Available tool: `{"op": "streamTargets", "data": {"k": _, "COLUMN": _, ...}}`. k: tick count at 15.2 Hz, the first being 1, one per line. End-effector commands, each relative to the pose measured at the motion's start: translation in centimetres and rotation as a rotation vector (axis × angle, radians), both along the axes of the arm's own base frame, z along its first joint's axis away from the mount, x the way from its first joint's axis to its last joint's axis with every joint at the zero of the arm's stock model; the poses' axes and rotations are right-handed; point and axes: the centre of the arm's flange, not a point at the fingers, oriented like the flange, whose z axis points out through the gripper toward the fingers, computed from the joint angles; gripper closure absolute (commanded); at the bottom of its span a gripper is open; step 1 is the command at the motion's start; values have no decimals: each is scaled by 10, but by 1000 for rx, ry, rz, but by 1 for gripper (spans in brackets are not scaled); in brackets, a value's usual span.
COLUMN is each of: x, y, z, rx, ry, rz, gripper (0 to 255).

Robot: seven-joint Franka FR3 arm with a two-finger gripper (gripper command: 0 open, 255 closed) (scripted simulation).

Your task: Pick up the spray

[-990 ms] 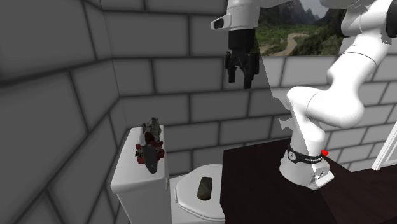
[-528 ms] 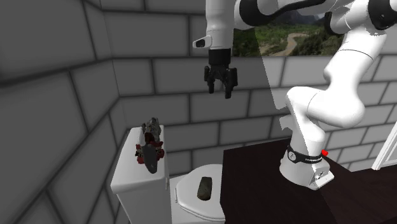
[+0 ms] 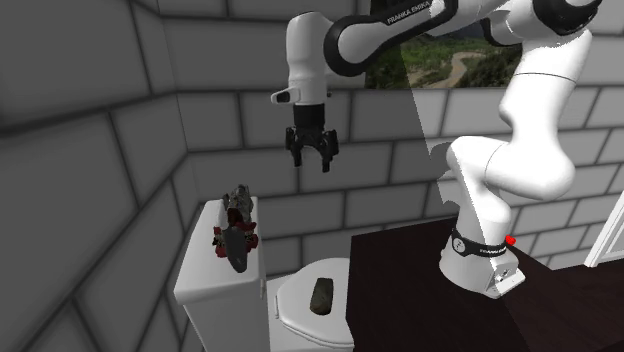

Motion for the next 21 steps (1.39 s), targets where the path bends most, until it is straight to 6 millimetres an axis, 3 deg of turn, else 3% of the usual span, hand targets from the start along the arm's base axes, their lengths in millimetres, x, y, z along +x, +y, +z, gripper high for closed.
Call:
{"op": "streamTargets", "data": {"k": 1, "x": 20, "y": -11, "z": -14, "rx": 9, "ry": -8, "rz": 84, "gripper": 0}}
{"op": "streamTargets", "data": {"k": 10, "x": 115, "y": -41, "z": -81, "rx": 60, "ry": -33, "rz": 426, "gripper": 0}}
{"op": "streamTargets", "data": {"k": 19, "x": 216, "y": -35, "z": -147, "rx": 111, "ry": -59, "rz": 769, "gripper": 0}}
{"op": "streamTargets", "data": {"k": 21, "x": 220, "y": -33, "z": -155, "rx": 113, "ry": -60, "rz": 783, "gripper": 0}}
